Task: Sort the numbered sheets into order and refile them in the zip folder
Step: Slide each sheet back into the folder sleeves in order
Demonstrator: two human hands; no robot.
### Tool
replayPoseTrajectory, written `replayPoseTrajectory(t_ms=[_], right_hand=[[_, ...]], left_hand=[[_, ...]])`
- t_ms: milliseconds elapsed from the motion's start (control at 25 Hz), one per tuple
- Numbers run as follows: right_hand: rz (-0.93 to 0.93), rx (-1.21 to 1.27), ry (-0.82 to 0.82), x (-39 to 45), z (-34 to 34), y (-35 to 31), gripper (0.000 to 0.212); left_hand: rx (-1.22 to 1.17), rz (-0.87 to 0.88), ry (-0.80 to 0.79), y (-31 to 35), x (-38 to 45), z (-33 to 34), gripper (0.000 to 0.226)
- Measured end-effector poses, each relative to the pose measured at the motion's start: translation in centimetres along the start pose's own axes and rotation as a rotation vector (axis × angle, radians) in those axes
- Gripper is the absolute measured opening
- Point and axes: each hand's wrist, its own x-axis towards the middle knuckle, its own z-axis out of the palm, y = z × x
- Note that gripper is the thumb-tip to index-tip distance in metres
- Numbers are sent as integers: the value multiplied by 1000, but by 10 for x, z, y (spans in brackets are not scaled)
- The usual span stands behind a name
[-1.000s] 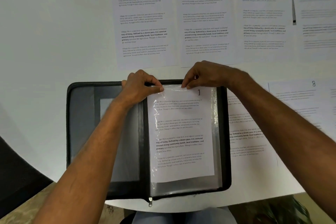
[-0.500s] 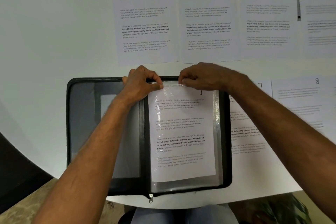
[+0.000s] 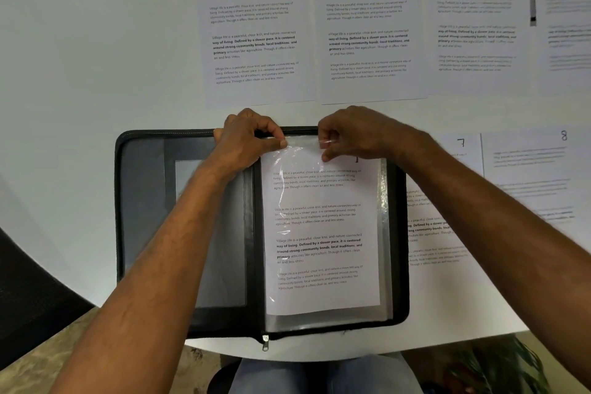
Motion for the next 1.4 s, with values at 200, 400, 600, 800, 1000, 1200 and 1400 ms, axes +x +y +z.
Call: replayPoseTrajectory(t_ms=[200,400,600,800,1000,1200,1400], right_hand=[[-46,-127,-34,5,-1,-4,11],[-39,-172,-87,7,-2,-5,9],[-38,-154,14,0,6,0,10],[-49,-128,126,-8,8,-1,18],[-9,105,510,-33,29,4,22],[157,578,829,-53,55,-5,64],[323,786,781,-91,89,-21,90]], left_hand=[[26,-2,20,1,0,1,12],[18,10,13,-2,2,1,14],[16,15,22,-2,1,2,14],[17,20,41,-1,0,2,12],[62,59,111,1,-4,7,13],[115,75,209,2,-22,21,20],[139,109,289,2,-65,40,59]])
